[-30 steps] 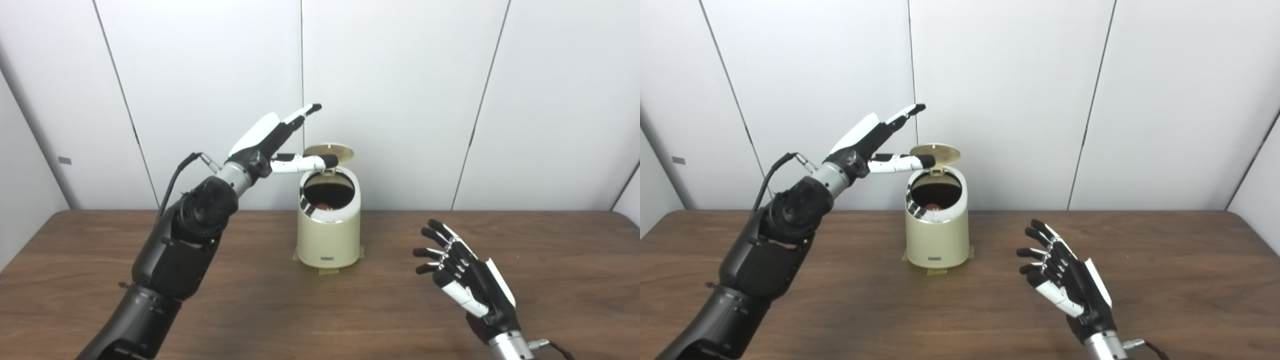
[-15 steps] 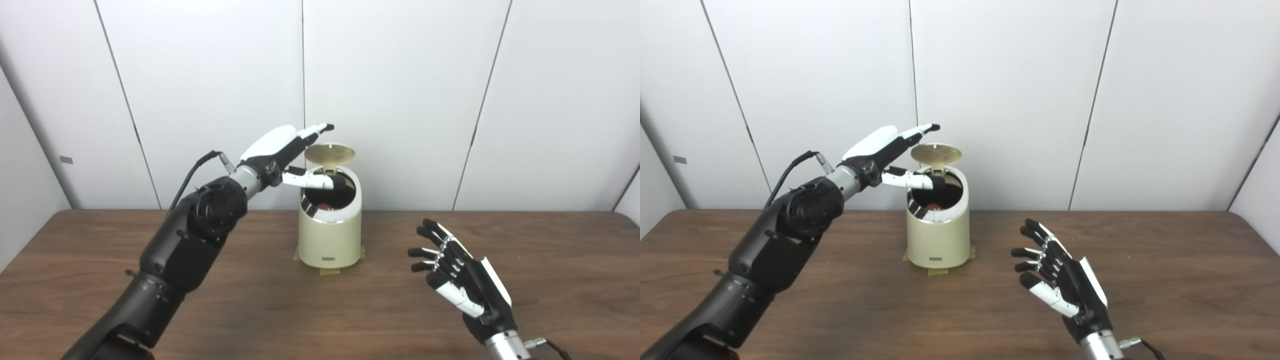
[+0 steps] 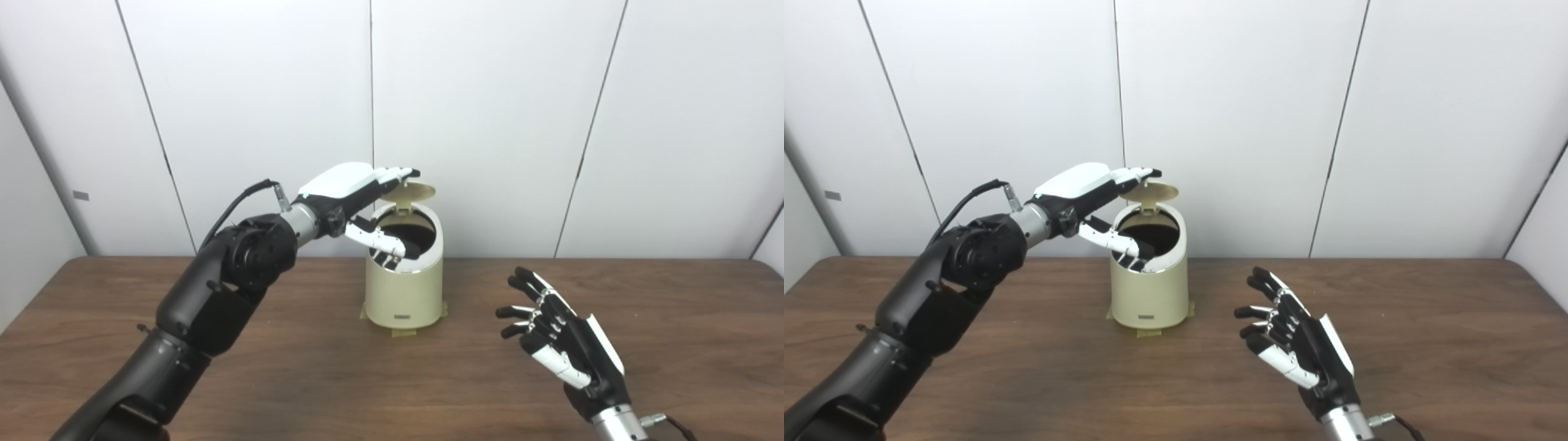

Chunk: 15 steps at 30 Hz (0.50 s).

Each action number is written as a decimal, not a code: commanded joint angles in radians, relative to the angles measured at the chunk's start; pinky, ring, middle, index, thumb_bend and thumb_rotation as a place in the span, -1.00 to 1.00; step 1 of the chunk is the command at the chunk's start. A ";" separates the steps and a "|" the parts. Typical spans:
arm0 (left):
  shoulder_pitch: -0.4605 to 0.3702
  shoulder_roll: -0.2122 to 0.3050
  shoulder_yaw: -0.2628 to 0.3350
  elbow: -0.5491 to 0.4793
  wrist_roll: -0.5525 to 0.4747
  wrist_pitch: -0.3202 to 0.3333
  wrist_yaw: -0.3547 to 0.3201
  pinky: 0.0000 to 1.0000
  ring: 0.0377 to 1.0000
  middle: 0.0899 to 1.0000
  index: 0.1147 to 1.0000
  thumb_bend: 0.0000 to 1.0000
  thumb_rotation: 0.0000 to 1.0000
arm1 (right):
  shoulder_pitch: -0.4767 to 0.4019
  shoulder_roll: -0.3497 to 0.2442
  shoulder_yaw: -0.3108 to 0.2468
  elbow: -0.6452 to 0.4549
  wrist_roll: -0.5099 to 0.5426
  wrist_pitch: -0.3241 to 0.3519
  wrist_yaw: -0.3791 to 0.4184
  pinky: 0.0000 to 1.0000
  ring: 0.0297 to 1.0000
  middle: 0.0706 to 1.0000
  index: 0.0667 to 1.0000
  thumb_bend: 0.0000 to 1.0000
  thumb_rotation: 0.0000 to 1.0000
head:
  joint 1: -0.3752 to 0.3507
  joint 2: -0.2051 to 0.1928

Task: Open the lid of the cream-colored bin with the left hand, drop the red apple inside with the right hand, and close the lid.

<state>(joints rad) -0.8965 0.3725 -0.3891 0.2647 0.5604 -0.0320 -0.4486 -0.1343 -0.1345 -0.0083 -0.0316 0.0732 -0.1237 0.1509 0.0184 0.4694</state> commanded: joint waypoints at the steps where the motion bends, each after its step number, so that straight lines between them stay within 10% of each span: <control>1: -0.053 0.024 0.018 -0.044 -0.003 -0.010 -0.004 0.96 1.00 1.00 1.00 1.00 0.43 | -0.037 0.002 0.000 -0.024 0.009 -0.017 0.001 0.10 0.36 0.77 0.79 0.76 0.22 | 0.001 0.003; 15: -0.050 0.054 0.003 -0.112 0.003 -0.035 -0.109 0.86 0.95 0.99 0.99 1.00 0.42 | -0.041 0.008 0.005 -0.037 0.001 0.008 0.000 0.11 0.36 0.77 0.80 0.78 0.22 | -0.008 0.015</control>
<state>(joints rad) -0.8953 0.4172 -0.3908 0.1716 0.5615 -0.0478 -0.5659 -0.1354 -0.1251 -0.0036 -0.0322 0.0673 -0.1057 0.1506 0.0092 0.4832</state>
